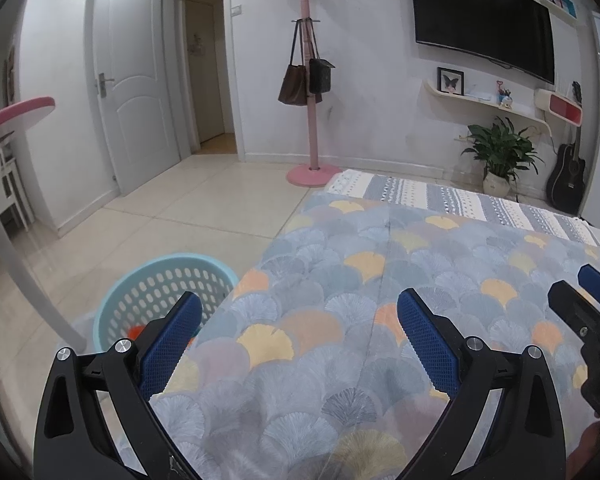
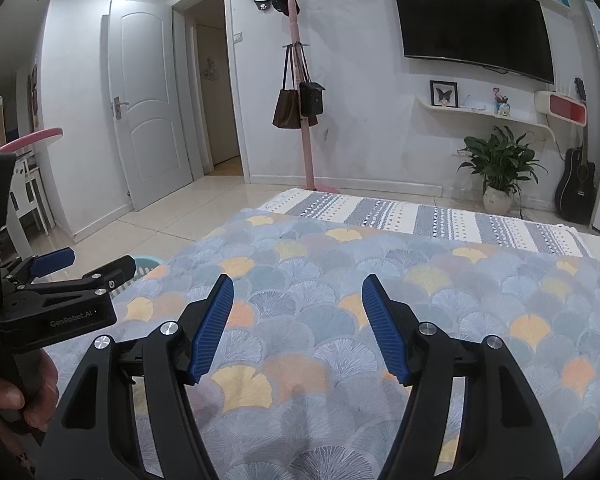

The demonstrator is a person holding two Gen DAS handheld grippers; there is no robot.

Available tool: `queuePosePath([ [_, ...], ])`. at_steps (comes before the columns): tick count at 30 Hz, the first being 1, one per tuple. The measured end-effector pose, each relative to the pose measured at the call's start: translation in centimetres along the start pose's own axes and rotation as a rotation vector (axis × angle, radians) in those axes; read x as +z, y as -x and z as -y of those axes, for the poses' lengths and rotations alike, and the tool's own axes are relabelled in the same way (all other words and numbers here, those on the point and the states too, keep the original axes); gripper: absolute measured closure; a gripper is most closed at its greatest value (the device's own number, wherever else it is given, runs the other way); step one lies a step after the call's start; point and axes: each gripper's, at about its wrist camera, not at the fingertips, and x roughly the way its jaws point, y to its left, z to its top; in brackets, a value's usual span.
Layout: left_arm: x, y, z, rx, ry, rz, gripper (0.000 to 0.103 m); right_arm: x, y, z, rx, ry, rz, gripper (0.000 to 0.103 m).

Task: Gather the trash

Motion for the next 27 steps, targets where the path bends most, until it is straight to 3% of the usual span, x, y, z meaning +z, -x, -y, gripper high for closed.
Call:
queuePosePath([
  [27, -0.24, -0.73, 0.16, 0.022, -0.005, -0.033, 0.008, -0.20, -0.07, -0.48, -0.023, 0.034, 0.002, 0.040],
])
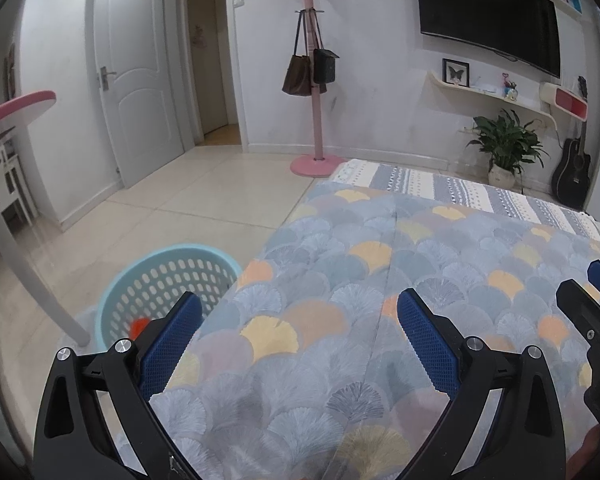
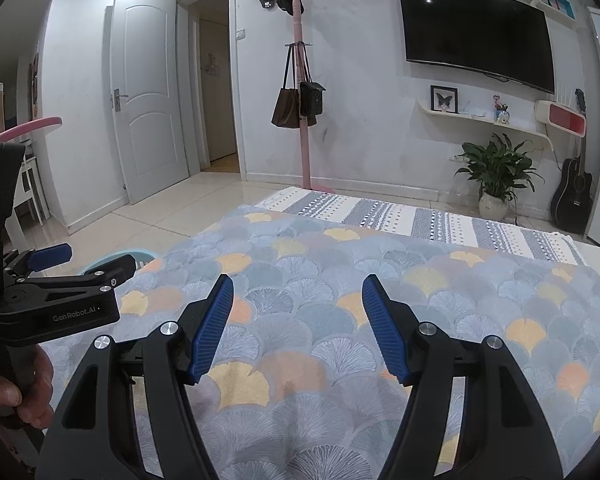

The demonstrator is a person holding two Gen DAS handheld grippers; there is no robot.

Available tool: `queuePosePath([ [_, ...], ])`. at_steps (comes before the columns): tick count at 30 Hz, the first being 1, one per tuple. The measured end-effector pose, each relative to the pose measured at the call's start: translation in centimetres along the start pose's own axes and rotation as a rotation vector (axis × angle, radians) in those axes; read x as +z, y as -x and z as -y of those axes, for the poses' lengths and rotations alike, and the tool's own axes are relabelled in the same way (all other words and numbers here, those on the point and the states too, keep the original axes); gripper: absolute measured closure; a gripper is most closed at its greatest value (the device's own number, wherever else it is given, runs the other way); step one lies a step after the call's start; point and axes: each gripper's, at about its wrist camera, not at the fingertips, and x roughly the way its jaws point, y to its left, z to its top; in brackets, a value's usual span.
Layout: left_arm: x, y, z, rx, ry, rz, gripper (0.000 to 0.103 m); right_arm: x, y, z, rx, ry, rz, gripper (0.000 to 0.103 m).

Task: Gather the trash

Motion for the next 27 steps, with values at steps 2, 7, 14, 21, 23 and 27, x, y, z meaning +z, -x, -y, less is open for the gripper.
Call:
queuePosePath([
  [2, 0.01, 0.01, 0.01, 0.000, -0.001, -0.001, 0.008, 0.01, 0.00, -0.01, -0.001, 0.001, 0.000, 0.040],
  [7, 0.01, 0.04, 0.08, -0.002, 0.000, 0.000, 0.008, 0.03, 0.07, -0.02, -0.002, 0.003, 0.000, 0.040],
  [14, -0.04, -0.07, 0.16, -0.003, -0.001, -0.001, 0.008, 0.12, 0.15, -0.18, -0.010, 0.012, 0.004, 0.040],
  [21, -0.17, 0.09, 0.33, -0.008, -0.008, -0.003, 0.008, 0.11, 0.11, -0.21, -0.008, 0.008, 0.003, 0.040],
  [23, -0.12, 0.01, 0.35, -0.008, -0.010, -0.003, 0.008, 0.09, 0.05, -0.23, -0.004, 0.003, 0.000, 0.040],
  [27, -0.13, -0.14, 0.58, -0.011, -0.022, -0.012, 0.008, 0.08, 0.14, -0.35, -0.004, 0.007, 0.002, 0.040],
])
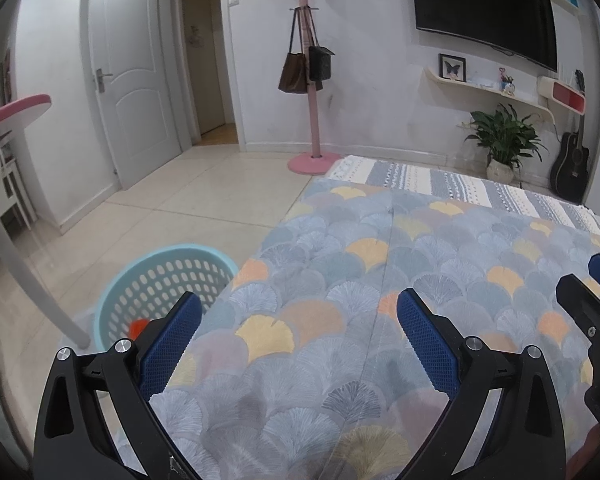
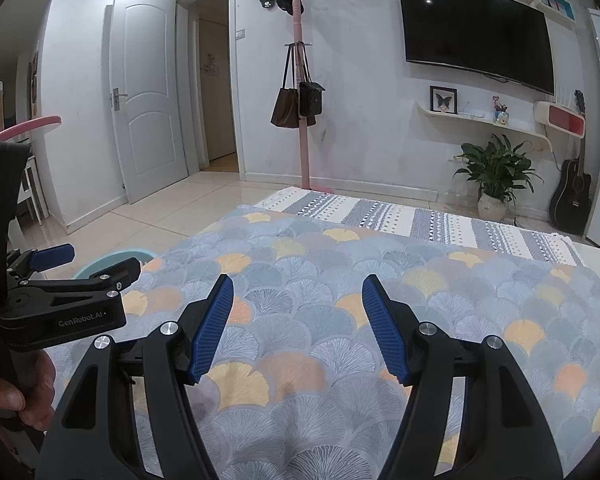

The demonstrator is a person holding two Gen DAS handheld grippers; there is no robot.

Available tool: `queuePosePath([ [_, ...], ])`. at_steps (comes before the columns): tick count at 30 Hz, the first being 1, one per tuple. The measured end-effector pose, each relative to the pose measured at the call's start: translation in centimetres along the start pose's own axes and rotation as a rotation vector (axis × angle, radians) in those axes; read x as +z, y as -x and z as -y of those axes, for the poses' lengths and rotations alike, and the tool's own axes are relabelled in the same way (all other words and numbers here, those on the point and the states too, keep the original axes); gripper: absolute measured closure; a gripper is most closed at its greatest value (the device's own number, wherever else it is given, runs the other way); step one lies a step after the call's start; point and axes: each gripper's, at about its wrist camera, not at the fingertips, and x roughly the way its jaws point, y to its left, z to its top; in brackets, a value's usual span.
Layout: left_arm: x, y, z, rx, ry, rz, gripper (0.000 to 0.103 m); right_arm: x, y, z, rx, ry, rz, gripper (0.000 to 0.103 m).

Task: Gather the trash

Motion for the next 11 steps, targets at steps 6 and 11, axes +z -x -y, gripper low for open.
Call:
queuePosePath([
  [6, 0.09, 0.06, -0.02, -0.025, 0.004, -0.008, 0.009, -0.07, 0.00, -0.23, 0.000, 0.015, -0.001, 0.040],
  [11, 0.15, 0.16, -0.18, -0.031, 0.009, -0.002, 0.009, -0.02, -0.07, -0.12, -0.001, 0.004, -0.001, 0.040],
])
